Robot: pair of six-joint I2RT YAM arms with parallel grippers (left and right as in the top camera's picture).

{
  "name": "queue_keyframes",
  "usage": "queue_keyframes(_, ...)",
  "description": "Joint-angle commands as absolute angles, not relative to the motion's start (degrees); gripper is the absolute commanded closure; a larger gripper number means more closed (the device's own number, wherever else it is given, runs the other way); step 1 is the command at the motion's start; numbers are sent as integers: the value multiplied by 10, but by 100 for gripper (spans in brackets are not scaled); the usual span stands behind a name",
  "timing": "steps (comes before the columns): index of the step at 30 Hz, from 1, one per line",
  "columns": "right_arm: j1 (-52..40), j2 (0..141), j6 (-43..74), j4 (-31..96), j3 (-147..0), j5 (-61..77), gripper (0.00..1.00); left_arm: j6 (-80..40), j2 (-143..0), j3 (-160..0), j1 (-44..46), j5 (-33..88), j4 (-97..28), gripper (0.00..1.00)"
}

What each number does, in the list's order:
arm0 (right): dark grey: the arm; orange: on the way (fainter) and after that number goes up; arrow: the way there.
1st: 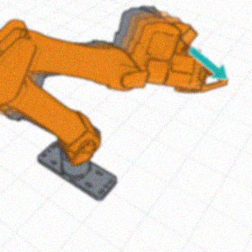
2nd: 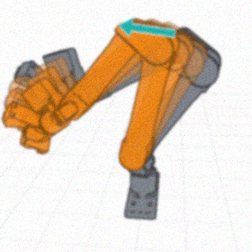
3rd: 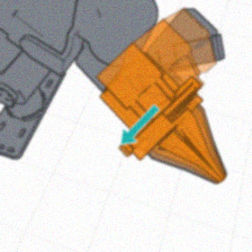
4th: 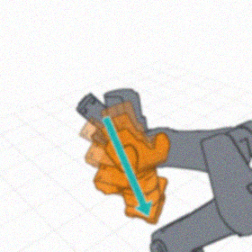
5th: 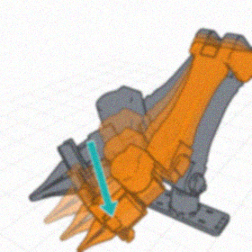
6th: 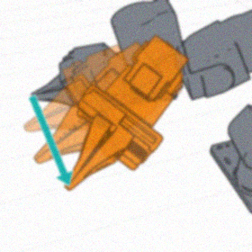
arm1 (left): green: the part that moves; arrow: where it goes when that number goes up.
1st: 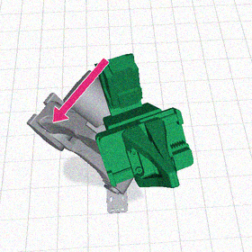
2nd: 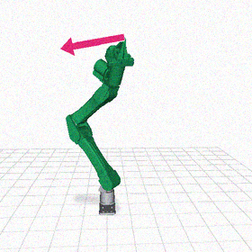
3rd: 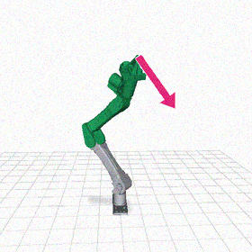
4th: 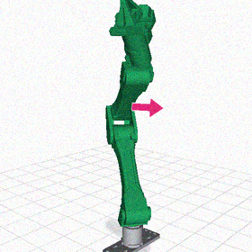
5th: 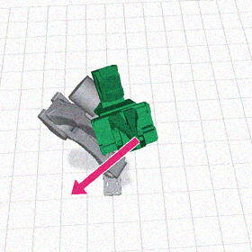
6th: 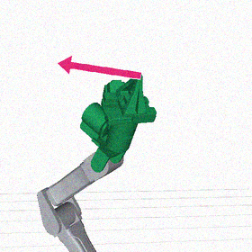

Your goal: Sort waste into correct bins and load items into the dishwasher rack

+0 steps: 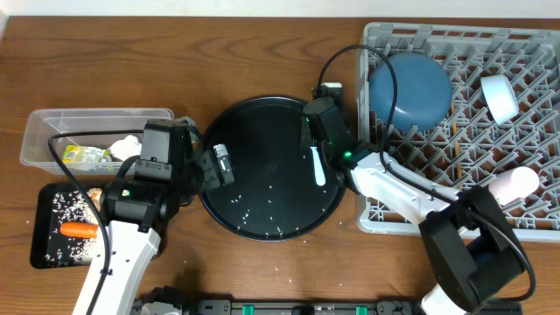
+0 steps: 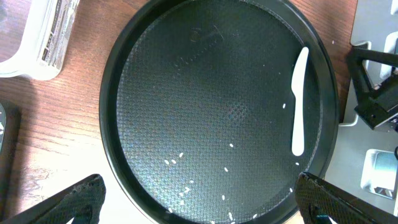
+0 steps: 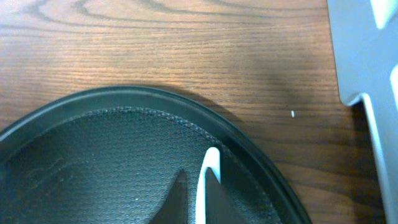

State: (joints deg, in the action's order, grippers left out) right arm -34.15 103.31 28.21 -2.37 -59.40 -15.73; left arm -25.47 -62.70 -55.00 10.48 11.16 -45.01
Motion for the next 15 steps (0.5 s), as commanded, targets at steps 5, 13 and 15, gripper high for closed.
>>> queue_keyframes(5, -346, 1103, 282, -52, -592, -161, 82, -251, -629, -556, 102, 104, -452, 2)
queue_keyframes(13, -346, 1156, 282, -84, -592, -161, 81, -251, -629, -556, 102, 104, -452, 2)
queue_keyframes(15, -345, 1162, 282, -90, -592, -161, 80, -251, -629, -556, 102, 104, -452, 2)
